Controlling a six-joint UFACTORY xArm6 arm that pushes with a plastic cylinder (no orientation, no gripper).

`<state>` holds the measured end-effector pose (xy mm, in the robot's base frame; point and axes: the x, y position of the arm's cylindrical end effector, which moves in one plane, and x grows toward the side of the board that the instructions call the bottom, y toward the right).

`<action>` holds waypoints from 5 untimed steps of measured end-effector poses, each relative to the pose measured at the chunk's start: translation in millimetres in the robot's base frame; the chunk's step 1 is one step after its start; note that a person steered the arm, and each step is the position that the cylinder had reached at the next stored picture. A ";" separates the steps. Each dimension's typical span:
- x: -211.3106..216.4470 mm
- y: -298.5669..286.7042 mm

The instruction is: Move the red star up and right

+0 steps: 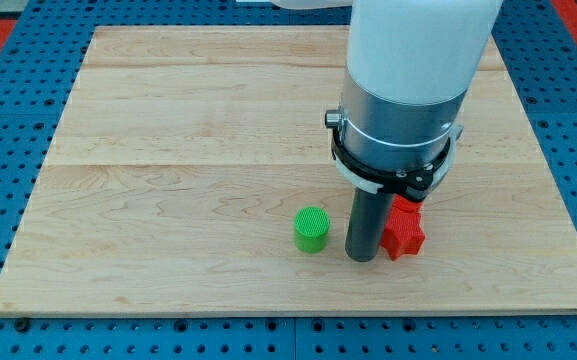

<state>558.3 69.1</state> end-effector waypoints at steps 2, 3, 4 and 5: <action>-31.2 18.8; -33.2 49.7; -32.0 81.8; -29.8 70.7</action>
